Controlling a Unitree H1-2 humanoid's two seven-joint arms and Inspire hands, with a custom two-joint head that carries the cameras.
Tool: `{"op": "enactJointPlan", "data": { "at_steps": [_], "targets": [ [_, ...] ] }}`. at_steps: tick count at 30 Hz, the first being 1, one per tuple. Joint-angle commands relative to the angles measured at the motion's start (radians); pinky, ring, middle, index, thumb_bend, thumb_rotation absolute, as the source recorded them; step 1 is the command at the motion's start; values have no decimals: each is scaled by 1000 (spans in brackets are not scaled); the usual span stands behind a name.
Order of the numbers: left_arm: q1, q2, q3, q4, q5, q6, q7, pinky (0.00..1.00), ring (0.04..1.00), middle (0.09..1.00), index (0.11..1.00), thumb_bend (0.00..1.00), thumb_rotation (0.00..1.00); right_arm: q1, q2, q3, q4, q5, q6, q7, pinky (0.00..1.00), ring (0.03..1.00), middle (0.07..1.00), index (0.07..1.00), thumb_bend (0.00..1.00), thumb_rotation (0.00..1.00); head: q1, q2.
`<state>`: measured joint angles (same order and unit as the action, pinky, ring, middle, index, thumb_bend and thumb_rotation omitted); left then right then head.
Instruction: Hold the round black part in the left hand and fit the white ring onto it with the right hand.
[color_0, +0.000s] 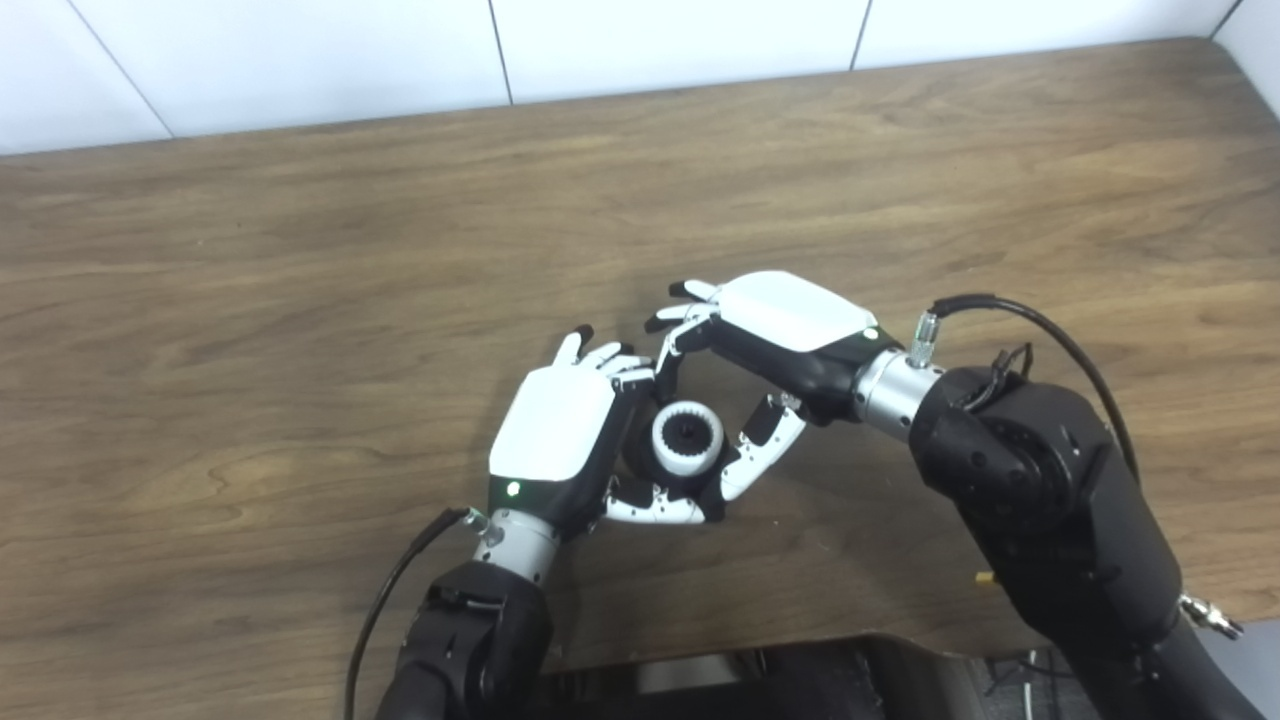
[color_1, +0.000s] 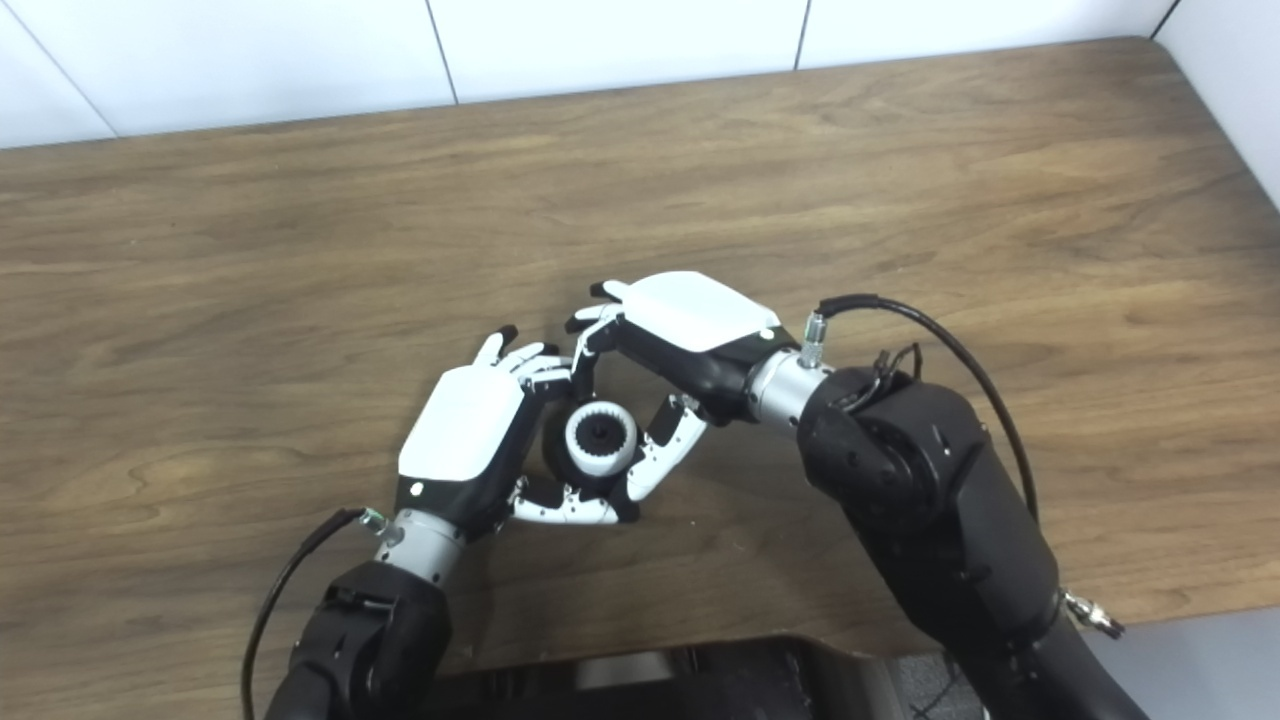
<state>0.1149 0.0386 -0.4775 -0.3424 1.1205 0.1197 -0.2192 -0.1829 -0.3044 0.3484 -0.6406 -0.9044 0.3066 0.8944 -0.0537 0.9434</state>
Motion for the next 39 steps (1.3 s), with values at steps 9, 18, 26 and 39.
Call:
{"op": "enactJointPlan", "data": {
  "at_steps": [9,18,26,39],
  "targets": [
    [-20,-6,2,-21,3,-12,26,1000,874,779,484,523,54,-31,-2,-18,-33,0,2,7,971,1000,900,686,1000,306,-2,1],
    [-20,-3,6,-22,2,-11,23,1000,879,780,484,523,54,-48,-15,-50,-51,4,22,41,975,1000,907,658,999,321,-8,1],
    [-21,1,12,-17,-8,-14,25,1000,872,778,484,523,54,-65,-25,-91,-69,-18,53,63,961,1000,918,644,1000,309,-9,-3],
    [-23,17,20,-9,-23,-21,39,1000,872,775,484,523,55,-79,-46,-165,-62,30,74,34,987,1000,915,651,1000,273,-19,-15]
  ]
}}
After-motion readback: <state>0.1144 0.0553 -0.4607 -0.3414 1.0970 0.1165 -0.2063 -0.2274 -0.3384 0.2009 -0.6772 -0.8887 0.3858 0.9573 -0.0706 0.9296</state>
